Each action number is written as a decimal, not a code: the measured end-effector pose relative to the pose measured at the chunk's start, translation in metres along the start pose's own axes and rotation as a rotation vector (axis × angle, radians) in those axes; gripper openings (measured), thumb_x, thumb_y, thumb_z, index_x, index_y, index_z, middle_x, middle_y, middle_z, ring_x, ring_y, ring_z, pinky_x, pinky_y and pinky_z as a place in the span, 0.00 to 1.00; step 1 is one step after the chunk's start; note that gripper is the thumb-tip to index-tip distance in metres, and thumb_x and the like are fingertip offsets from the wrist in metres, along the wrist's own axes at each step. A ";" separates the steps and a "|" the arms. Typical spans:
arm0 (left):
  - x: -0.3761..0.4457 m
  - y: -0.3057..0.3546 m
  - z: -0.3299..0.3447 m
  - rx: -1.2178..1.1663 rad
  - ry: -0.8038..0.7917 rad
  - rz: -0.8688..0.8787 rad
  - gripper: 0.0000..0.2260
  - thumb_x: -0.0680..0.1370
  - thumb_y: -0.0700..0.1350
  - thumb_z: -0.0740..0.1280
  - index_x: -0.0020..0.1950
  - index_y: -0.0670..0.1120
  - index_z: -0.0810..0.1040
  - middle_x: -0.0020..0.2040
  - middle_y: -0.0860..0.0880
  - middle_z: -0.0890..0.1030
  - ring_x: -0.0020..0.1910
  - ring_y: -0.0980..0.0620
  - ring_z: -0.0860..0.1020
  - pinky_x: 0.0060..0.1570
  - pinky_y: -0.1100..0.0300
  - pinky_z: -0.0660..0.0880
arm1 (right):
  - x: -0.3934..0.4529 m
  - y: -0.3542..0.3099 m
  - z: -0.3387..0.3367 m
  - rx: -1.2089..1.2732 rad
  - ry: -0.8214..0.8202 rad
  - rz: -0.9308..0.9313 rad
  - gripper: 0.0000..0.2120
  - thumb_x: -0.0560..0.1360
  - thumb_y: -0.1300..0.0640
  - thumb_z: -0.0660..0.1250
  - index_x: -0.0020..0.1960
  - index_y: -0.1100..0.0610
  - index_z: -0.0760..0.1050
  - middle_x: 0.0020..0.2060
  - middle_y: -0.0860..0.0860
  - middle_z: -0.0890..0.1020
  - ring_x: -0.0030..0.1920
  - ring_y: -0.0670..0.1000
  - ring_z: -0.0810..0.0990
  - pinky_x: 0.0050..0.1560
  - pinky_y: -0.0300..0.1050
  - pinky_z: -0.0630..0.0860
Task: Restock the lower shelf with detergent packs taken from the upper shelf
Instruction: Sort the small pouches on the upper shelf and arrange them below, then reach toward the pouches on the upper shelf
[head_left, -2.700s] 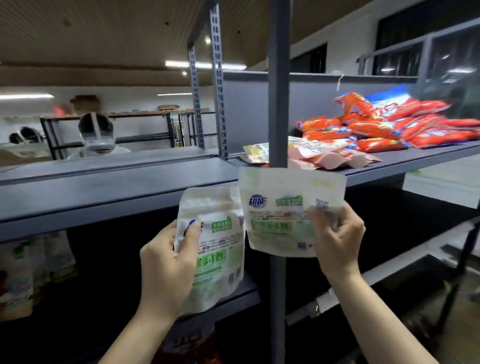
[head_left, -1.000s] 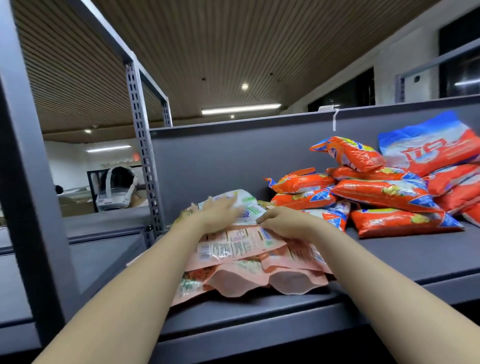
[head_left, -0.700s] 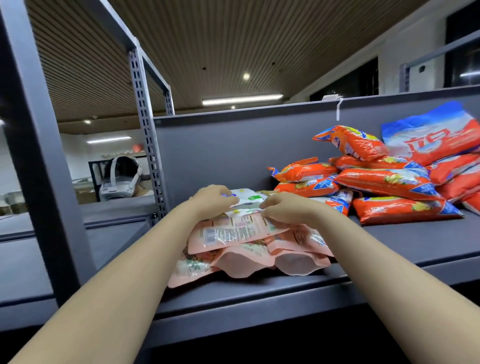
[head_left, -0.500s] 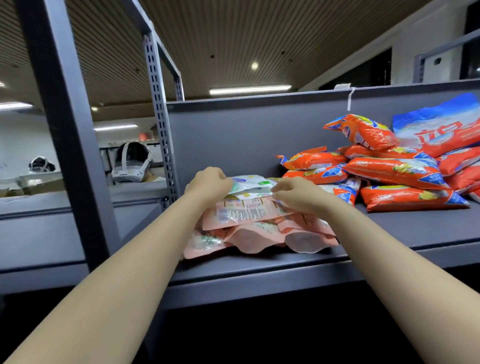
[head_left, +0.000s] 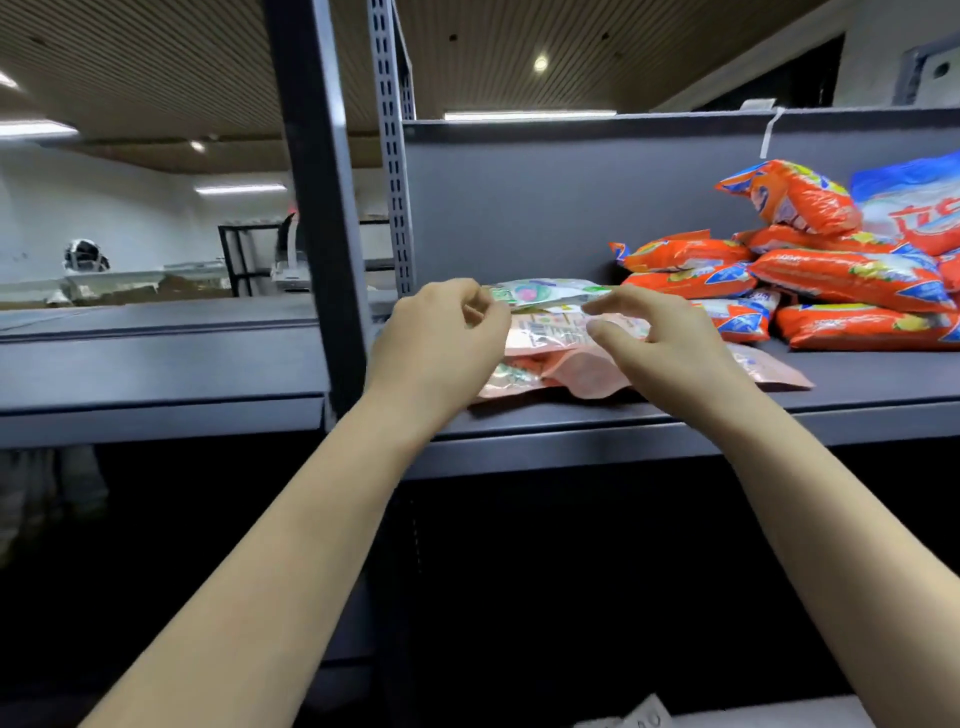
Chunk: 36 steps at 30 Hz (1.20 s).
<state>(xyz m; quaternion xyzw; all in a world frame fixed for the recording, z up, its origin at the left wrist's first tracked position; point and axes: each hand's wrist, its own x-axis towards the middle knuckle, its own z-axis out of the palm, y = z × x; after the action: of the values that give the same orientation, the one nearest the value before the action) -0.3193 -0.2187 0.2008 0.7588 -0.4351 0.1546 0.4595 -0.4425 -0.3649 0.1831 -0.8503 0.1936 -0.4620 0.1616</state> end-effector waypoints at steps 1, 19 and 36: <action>-0.011 -0.006 -0.011 -0.016 0.002 0.009 0.10 0.75 0.55 0.63 0.45 0.53 0.81 0.41 0.58 0.81 0.48 0.50 0.79 0.51 0.51 0.77 | -0.008 -0.010 0.004 0.024 0.011 0.003 0.10 0.77 0.57 0.64 0.56 0.55 0.80 0.54 0.46 0.82 0.56 0.44 0.76 0.50 0.34 0.64; -0.141 -0.229 -0.194 0.162 -0.133 -0.146 0.09 0.77 0.58 0.60 0.52 0.59 0.78 0.40 0.64 0.78 0.45 0.69 0.74 0.36 0.70 0.70 | -0.139 -0.189 0.162 0.312 -0.217 0.037 0.08 0.75 0.53 0.67 0.53 0.46 0.80 0.46 0.41 0.83 0.50 0.39 0.80 0.54 0.32 0.73; -0.190 -0.404 -0.308 0.404 -0.146 -0.507 0.12 0.79 0.59 0.58 0.61 0.59 0.73 0.52 0.63 0.77 0.39 0.63 0.75 0.33 0.64 0.71 | -0.155 -0.269 0.344 0.262 -0.610 0.005 0.12 0.78 0.47 0.63 0.60 0.38 0.73 0.55 0.31 0.75 0.58 0.28 0.69 0.50 0.25 0.67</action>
<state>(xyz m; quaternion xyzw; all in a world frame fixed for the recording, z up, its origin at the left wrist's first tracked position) -0.0537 0.2162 0.0160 0.9277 -0.2247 0.0638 0.2914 -0.1793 -0.0228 0.0140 -0.9209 0.0774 -0.2066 0.3215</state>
